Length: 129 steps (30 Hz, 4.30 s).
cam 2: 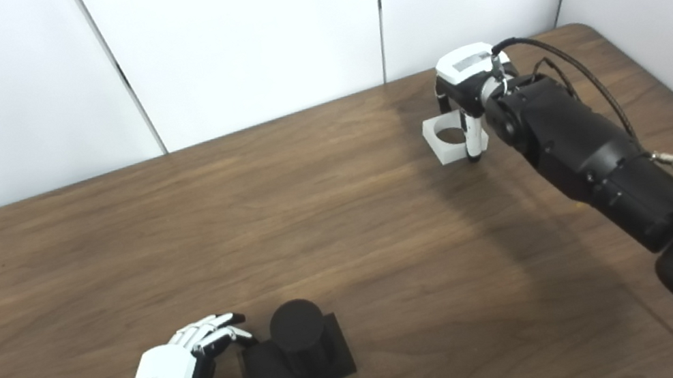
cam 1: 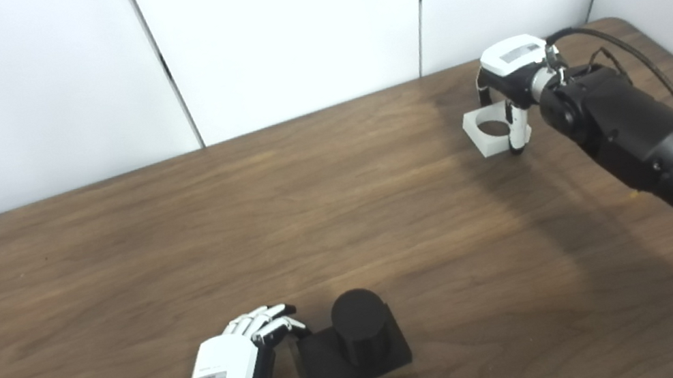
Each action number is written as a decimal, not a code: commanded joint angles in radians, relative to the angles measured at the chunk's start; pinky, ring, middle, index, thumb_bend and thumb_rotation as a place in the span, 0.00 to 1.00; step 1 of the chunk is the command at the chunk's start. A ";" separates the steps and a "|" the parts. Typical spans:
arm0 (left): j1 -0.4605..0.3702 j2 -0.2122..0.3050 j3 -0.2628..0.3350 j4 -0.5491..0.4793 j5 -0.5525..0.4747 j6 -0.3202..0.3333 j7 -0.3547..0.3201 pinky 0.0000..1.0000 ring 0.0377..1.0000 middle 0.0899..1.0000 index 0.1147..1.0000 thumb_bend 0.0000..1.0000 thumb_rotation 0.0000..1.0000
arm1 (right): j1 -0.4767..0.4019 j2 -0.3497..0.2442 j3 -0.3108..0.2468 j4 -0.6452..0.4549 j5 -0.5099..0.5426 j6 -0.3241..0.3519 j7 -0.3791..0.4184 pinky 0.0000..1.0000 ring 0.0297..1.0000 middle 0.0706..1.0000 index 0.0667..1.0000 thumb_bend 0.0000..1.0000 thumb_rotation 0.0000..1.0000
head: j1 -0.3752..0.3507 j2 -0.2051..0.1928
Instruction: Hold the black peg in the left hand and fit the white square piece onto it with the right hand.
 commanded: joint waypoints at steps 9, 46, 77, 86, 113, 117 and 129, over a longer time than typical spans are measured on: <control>0.040 0.022 -0.021 0.024 0.049 0.030 -0.085 0.81 0.82 0.78 0.42 0.52 0.05 | 0.011 -0.005 -0.002 -0.010 0.020 -0.040 -0.070 0.75 0.82 0.74 0.45 0.52 0.13 | 0.010 0.006; 0.025 -0.055 -0.071 0.015 0.117 0.104 -0.109 0.82 0.83 0.79 0.42 0.52 0.05 | 0.136 0.057 -0.189 -1.156 0.149 -0.086 0.515 0.86 0.81 0.76 0.45 0.52 0.13 | 0.132 0.100; 0.012 -0.085 -0.084 -0.012 0.162 0.134 -0.167 0.83 0.84 0.80 0.42 0.51 0.05 | 0.085 0.187 -0.084 -1.202 0.187 -0.039 0.768 0.89 0.84 0.76 0.45 0.52 0.14 | 0.120 0.171; 0.017 -0.098 -0.085 -0.024 0.168 0.138 -0.173 0.81 0.83 0.80 0.42 0.52 0.05 | 0.105 0.190 -0.043 -1.174 0.172 -0.055 0.752 0.89 0.84 0.77 0.45 0.52 0.14 | 0.124 0.184; 0.028 -0.117 -0.092 -0.061 0.208 0.159 -0.224 0.82 0.84 0.80 0.42 0.51 0.05 | 0.137 0.194 -0.066 -1.080 0.154 -0.111 0.655 0.89 0.84 0.76 0.45 0.52 0.13 | 0.130 0.201; 0.027 -0.116 -0.093 -0.061 0.215 0.158 -0.225 0.82 0.84 0.80 0.42 0.51 0.05 | 0.131 0.201 -0.067 -1.083 0.150 -0.106 0.665 0.90 0.85 0.76 0.45 0.52 0.13 | 0.130 0.201; 0.027 -0.127 -0.095 -0.066 0.221 0.162 -0.236 0.81 0.83 0.80 0.42 0.51 0.05 | 0.134 0.237 -0.047 -1.105 0.132 -0.093 0.707 0.92 0.87 0.77 0.45 0.52 0.14 | 0.134 0.205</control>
